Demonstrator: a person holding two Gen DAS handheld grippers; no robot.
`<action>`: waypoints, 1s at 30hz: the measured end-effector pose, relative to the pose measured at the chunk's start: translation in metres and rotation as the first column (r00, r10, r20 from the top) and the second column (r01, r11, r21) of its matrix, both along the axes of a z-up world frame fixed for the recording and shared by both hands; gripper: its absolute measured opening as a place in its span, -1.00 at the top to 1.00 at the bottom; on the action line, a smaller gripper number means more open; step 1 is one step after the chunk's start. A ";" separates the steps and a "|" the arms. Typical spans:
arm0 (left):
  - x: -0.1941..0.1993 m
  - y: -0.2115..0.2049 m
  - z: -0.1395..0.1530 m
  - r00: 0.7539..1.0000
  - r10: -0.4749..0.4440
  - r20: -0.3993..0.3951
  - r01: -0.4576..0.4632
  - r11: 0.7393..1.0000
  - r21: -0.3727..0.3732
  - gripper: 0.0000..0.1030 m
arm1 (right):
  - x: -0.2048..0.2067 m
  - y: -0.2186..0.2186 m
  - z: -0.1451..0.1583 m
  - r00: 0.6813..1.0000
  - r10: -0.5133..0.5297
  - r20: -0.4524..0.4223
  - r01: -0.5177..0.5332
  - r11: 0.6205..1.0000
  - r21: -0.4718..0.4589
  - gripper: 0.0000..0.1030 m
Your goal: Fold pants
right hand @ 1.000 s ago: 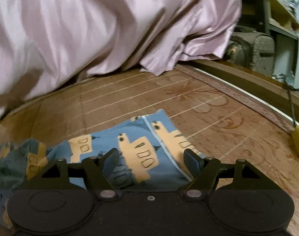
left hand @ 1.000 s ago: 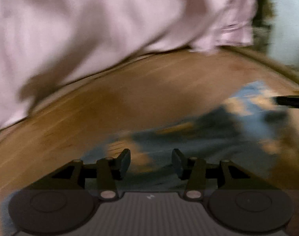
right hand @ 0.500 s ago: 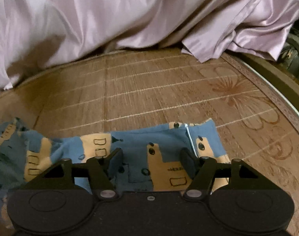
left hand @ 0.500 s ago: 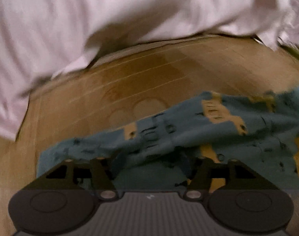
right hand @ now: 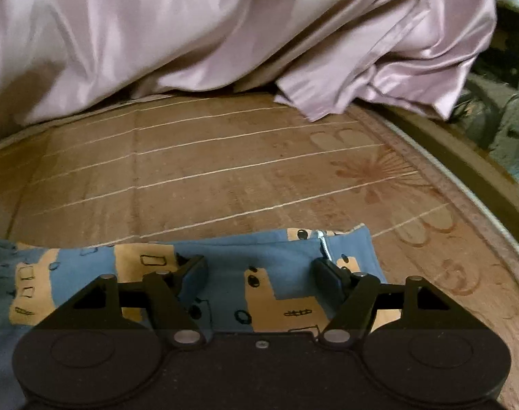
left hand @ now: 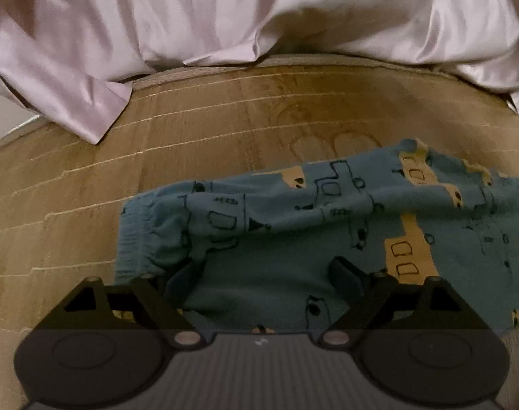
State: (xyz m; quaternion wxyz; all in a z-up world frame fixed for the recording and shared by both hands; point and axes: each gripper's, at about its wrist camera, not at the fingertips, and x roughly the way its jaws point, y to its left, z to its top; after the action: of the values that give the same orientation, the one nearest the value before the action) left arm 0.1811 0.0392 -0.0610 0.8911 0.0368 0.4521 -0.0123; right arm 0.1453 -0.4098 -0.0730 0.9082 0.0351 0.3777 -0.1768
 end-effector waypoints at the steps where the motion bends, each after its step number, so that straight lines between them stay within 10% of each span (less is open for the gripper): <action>1: 0.000 -0.005 0.002 1.000 -0.016 0.001 0.015 0.999 0.032 -0.72 | 0.000 0.003 0.001 1.000 -0.013 -0.010 0.012 0.999 -0.036 -0.46; 6: -0.005 -0.034 0.021 0.985 -0.143 0.093 0.132 0.984 0.120 -0.63 | -0.006 0.015 0.018 0.998 0.047 0.033 -0.045 0.997 -0.057 -0.56; 13: 0.038 -0.085 0.041 0.893 -0.402 0.202 0.389 0.916 0.100 -0.39 | 0.003 0.042 0.027 0.946 0.297 0.127 -0.314 0.938 0.145 -0.59; 20: 0.103 -0.099 0.018 0.824 -0.562 0.066 0.562 0.827 0.022 -0.25 | 0.019 0.086 0.028 0.798 0.573 0.187 -0.602 0.769 0.214 -0.57; 30: 0.120 -0.097 0.000 0.823 -0.568 -0.004 0.566 0.821 -0.081 0.88 | 0.016 0.156 0.018 0.592 0.791 0.154 -0.806 0.573 0.149 0.30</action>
State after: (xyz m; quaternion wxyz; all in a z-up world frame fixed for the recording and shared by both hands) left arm 0.3009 -0.0579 -0.0608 0.8416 0.1353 0.4322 -0.2942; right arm 0.1618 -0.2542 -0.0549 0.8943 -0.0404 0.3366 0.2922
